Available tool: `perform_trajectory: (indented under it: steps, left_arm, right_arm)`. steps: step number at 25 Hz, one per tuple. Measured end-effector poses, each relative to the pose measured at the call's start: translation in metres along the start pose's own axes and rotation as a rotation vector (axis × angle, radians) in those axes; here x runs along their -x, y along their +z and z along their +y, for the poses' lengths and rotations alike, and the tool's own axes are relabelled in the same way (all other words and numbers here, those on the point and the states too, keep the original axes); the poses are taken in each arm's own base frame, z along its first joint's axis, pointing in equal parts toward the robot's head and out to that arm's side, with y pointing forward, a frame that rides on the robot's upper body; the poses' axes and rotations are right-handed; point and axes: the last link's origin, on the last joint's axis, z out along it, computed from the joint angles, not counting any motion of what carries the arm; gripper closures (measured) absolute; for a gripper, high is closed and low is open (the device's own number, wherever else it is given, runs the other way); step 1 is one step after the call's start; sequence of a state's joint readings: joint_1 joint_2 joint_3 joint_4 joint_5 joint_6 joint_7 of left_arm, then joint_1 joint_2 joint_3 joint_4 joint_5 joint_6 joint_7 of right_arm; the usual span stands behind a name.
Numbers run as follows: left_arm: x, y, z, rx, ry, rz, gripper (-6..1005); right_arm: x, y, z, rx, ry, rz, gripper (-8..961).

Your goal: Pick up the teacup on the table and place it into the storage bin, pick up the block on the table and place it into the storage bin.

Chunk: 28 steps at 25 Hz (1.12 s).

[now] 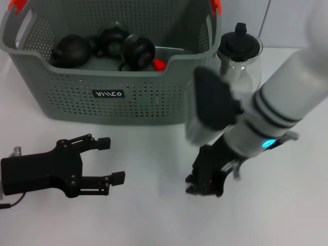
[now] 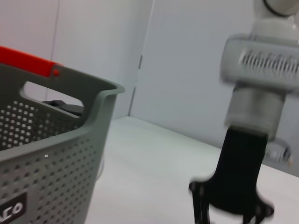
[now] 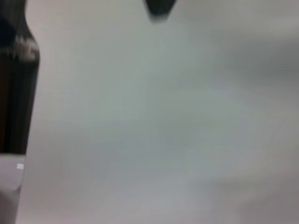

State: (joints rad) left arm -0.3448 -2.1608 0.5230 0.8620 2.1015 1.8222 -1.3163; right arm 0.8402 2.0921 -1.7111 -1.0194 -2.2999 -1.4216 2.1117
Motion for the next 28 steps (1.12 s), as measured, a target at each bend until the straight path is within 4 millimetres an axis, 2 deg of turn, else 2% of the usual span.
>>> perform_trajectory:
  steps: [2,7,12,15,18,21,25,28]
  left_arm:
    - [0.002,-0.004,-0.001,-0.019,-0.002,0.004,47]
    - [0.009,-0.016,0.0,-0.069,0.015,0.016,47]
    - [0.01,-0.018,0.0,-0.08,0.023,0.019,47]
    - [0.009,-0.018,-0.001,-0.079,0.032,0.019,47]
    - [0.008,-0.017,-0.003,-0.083,0.038,0.018,47]
    - [0.008,-0.016,-0.003,-0.082,0.039,0.017,47]
    - [0.007,-0.013,-0.003,-0.072,0.039,0.019,47]
    - [0.006,-0.012,-0.004,-0.068,0.041,0.021,47]
  right_arm:
    - [-0.002,-0.02,-0.003,-0.017,0.017,-0.051,778]
    - [-0.003,-0.091,-0.009,-0.072,0.074,-0.273,780]
    - [0.018,-0.159,-0.018,-0.123,0.109,-0.553,781]
    - [0.037,-0.18,-0.035,-0.176,0.147,-0.626,781]
    - [0.055,-0.184,-0.058,-0.222,0.188,-0.615,781]
    - [0.072,-0.178,-0.084,-0.272,0.218,-0.574,781]
    - [0.089,-0.154,-0.108,-0.32,0.223,-0.502,782]
    - [0.095,-0.13,-0.116,-0.34,0.214,-0.453,782]
